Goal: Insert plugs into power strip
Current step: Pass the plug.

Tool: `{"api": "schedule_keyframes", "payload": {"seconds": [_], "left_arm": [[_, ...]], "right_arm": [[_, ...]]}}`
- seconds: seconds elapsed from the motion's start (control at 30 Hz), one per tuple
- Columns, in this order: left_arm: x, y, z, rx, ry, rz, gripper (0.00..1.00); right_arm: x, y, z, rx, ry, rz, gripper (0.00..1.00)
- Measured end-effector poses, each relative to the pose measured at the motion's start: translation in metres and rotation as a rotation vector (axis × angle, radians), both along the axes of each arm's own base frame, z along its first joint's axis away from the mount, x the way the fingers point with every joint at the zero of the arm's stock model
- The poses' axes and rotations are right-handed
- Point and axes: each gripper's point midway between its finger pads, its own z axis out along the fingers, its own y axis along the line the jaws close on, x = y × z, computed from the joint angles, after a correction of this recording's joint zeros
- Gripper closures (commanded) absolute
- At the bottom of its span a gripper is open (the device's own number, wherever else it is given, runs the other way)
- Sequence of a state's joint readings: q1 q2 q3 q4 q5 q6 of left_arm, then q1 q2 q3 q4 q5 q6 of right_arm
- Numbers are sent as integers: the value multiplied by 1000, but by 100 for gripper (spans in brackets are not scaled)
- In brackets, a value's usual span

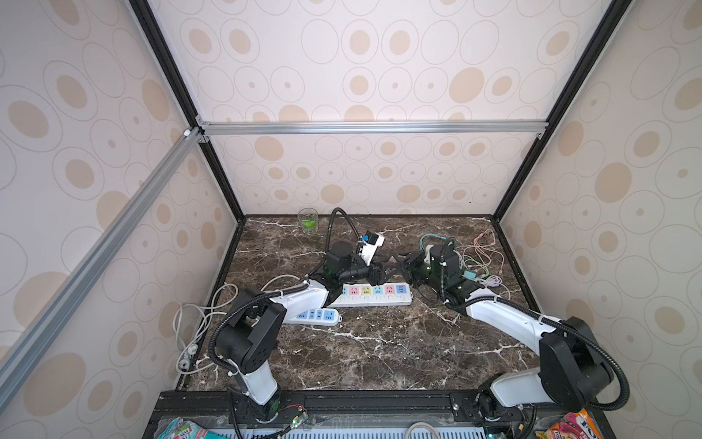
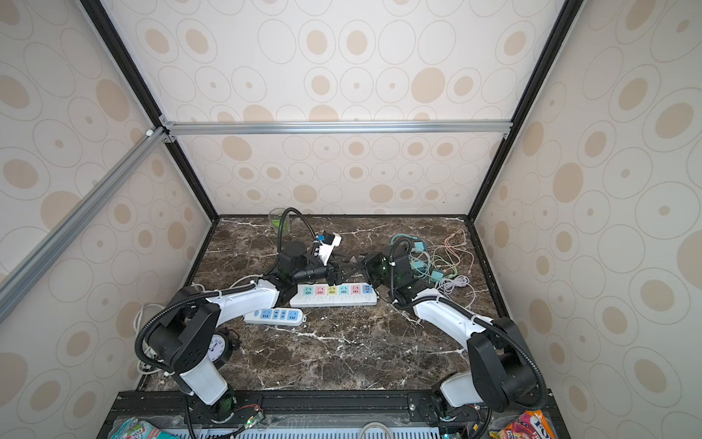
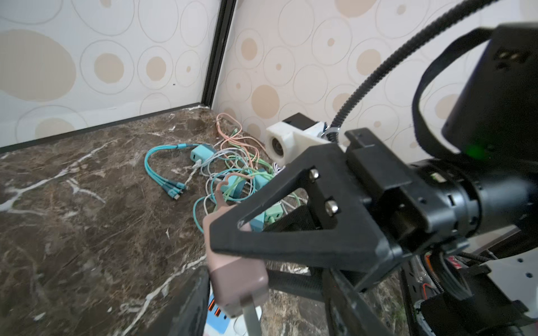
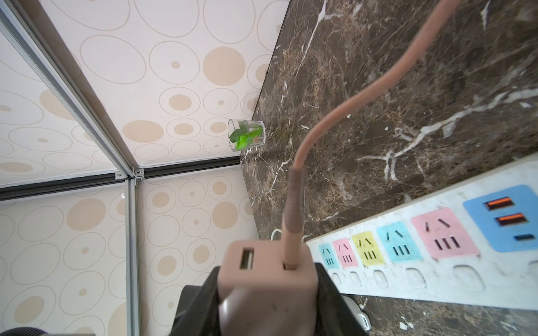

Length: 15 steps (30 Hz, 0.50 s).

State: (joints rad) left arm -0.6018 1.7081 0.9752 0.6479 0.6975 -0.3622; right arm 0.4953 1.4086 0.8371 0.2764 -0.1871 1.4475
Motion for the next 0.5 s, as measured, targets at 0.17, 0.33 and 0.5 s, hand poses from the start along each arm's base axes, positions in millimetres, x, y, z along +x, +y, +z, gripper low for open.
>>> {"api": "schedule_keyframes", "payload": {"seconds": [0.17, 0.33, 0.5], "left_arm": [[5, 0, -4, 8, 4, 17, 44], [19, -6, -12, 41, 27, 50, 51], [26, -10, -18, 48, 46, 59, 76]], "right_arm": [[2, 2, 0, 4, 0, 7, 73], [5, 7, 3, 16, -12, 21, 73], [6, 9, 6, 20, -22, 21, 73]]}}
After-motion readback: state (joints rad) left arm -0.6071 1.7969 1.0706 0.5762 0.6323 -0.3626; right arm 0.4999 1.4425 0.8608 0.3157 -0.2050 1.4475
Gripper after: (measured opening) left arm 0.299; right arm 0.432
